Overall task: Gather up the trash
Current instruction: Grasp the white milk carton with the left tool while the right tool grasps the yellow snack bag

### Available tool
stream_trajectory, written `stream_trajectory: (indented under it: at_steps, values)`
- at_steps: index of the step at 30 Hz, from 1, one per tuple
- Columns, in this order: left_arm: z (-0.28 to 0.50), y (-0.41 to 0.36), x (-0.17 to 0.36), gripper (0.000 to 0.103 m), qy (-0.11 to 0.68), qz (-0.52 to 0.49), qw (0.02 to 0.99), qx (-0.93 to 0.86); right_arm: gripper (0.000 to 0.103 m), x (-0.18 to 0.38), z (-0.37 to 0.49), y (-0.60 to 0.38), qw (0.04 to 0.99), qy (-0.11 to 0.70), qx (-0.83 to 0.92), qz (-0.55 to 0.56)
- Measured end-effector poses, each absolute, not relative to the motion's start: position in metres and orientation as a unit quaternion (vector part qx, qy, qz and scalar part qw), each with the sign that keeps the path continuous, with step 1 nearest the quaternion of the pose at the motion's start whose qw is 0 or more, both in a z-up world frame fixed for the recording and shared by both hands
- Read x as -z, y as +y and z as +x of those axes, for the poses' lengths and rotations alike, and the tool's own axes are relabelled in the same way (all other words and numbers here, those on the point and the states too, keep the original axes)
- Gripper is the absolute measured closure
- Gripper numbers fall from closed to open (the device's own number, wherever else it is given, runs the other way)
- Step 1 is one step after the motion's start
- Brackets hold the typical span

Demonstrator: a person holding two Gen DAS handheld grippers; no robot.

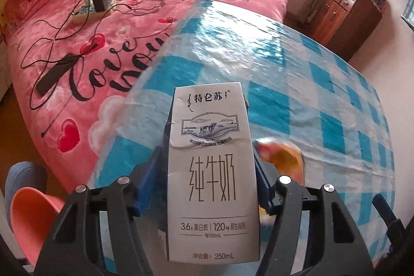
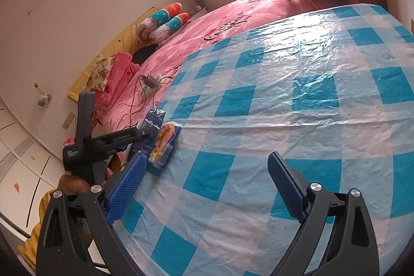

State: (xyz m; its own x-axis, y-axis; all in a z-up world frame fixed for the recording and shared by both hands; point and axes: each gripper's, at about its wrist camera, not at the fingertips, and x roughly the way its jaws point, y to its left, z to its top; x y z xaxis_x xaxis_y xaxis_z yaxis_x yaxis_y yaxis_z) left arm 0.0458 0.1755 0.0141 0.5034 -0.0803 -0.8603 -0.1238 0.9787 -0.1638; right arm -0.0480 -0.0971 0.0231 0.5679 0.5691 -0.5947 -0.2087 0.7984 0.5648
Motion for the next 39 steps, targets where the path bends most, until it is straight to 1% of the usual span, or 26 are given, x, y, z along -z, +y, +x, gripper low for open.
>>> stream_trajectory:
  at_steps: [10, 15, 21, 32, 34, 36, 39]
  values:
    - [0.008, 0.109, -0.015, 0.039, 0.496, -0.081, 0.861, 0.077, 0.009, -0.026, -0.046, -0.107, 0.868, 0.402, -0.206, 0.207]
    - [-0.008, 0.092, -0.016, 0.039, 0.497, -0.109, 0.853, 0.118, 0.009, -0.018, -0.039, -0.111, 0.865, 0.42, -0.186, 0.202]
    - [-0.027, 0.106, -0.024, 0.039, 0.471, -0.104, 0.873, 0.072, 0.009, -0.007, -0.03, -0.091, 0.855, 0.451, -0.191, 0.17]
    - [-0.044, 0.141, -0.024, 0.039, 0.457, -0.084, 0.885, 0.025, 0.009, -0.011, -0.031, -0.043, 0.857, 0.451, -0.219, 0.123]
    - [-0.047, 0.147, -0.023, 0.039, 0.457, -0.082, 0.885, 0.024, 0.018, -0.009, -0.029, -0.031, 0.857, 0.456, -0.215, 0.105]
    - [-0.05, 0.152, -0.022, 0.039, 0.459, -0.081, 0.885, 0.023, 0.02, -0.006, -0.025, -0.023, 0.856, 0.464, -0.206, 0.095]
    - [-0.053, 0.159, -0.021, 0.039, 0.455, -0.073, 0.887, 0.02, 0.021, -0.005, -0.02, -0.011, 0.861, 0.466, -0.189, 0.076]
